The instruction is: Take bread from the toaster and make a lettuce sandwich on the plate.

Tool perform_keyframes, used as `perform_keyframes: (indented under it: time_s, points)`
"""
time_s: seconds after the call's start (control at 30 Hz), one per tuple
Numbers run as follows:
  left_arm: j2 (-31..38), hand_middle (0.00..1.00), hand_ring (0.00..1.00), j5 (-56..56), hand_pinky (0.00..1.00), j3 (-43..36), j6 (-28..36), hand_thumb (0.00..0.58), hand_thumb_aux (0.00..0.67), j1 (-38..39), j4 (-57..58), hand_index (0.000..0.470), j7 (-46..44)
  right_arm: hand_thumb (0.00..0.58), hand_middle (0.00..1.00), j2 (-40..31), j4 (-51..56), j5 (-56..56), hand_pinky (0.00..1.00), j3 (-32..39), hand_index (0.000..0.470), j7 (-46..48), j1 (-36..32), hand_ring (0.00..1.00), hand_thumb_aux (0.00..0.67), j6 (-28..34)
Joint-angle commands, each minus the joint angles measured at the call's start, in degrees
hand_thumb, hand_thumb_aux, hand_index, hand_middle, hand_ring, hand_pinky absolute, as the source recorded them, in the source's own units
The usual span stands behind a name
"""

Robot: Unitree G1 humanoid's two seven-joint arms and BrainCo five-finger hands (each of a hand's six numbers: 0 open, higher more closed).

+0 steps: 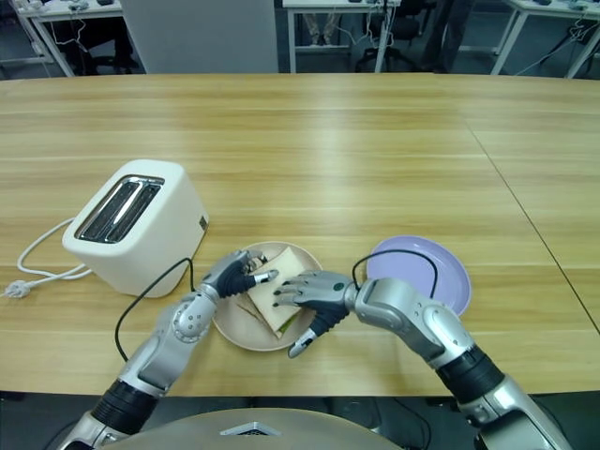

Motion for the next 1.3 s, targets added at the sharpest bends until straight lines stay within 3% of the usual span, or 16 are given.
perform_keyframes:
  time_s: [0.03,0.07,0.3,0.53,0.87,1.13,1.17,1.2,1.23,1.27,1.3]
  points:
    - [2.9,0.07,0.07,5.2,0.07,8.3,-2.5,0.0,0.0,-4.5,-12.9,0.0,5.7,0.0,0.0,0.4,14.4,-1.9,0.0,8.4,0.0,11.9,-1.2,0.0,0.0,2.2]
    - [3.7,0.0,0.0,5.7,0.0,10.1,-2.6,0.0,0.0,-4.7,-14.8,0.0,6.3,0.0,0.0,1.2,15.7,-1.4,0.0,9.1,0.0,12.4,-2.2,0.0,0.0,2.3]
    - [4.9,0.0,0.0,2.5,0.0,22.6,-4.7,0.0,0.0,-2.3,-24.5,0.0,8.0,0.0,0.0,4.3,22.1,-2.0,0.0,12.7,0.0,14.9,-5.6,0.0,0.0,2.0]
    - [2.1,0.0,0.0,-8.1,0.0,24.9,-8.8,0.0,0.0,5.3,-24.4,0.0,4.7,0.0,0.0,0.7,19.4,1.7,0.0,9.1,0.0,13.4,-5.1,0.0,0.0,2.7]
    - [-1.0,0.0,0.0,-17.0,0.0,25.0,-15.8,0.0,0.0,11.1,-23.0,0.0,2.9,0.0,0.0,3.3,9.5,19.8,0.0,-4.6,0.0,1.7,2.3,0.0,0.0,3.9]
    - [-0.2,0.0,0.0,-23.0,0.0,25.1,-18.1,0.0,0.0,12.5,-22.6,0.0,-1.4,0.0,0.0,4.9,-3.6,37.8,0.0,-17.0,0.0,-1.6,11.7,0.0,0.0,11.1]
    - [0.3,0.0,0.0,-24.5,0.0,25.1,-18.9,0.0,0.0,13.3,-22.8,0.0,-2.6,0.223,0.0,4.2,-5.4,39.6,0.0,-18.1,0.099,-1.2,13.2,0.0,0.145,12.1]
    - [0.8,0.0,0.0,-25.8,0.0,25.2,-19.9,0.014,0.008,14.2,-23.0,0.005,-3.6,0.476,0.0,3.7,-7.1,41.5,0.0,-19.6,0.265,-1.0,14.8,0.0,0.386,13.3]
    - [1.2,0.11,0.11,-27.3,0.11,25.5,-20.7,0.392,0.289,15.1,-23.1,0.198,-4.6,0.58,0.0,3.1,-8.5,43.0,0.0,-20.8,0.46,-0.9,16.2,0.0,0.67,14.2]
    - [1.8,0.11,0.11,-29.2,0.11,25.7,-22.2,0.392,0.289,16.0,-23.1,0.198,-5.8,0.58,0.0,2.5,-9.8,44.5,0.0,-22.0,0.46,-0.7,17.8,0.0,0.67,14.8]
    - [2.4,0.78,0.78,-30.4,0.78,25.9,-23.6,0.546,0.507,16.9,-22.9,0.348,-6.8,0.58,0.0,2.0,-10.9,45.8,0.0,-22.9,0.46,-0.7,19.1,0.0,0.67,15.3]
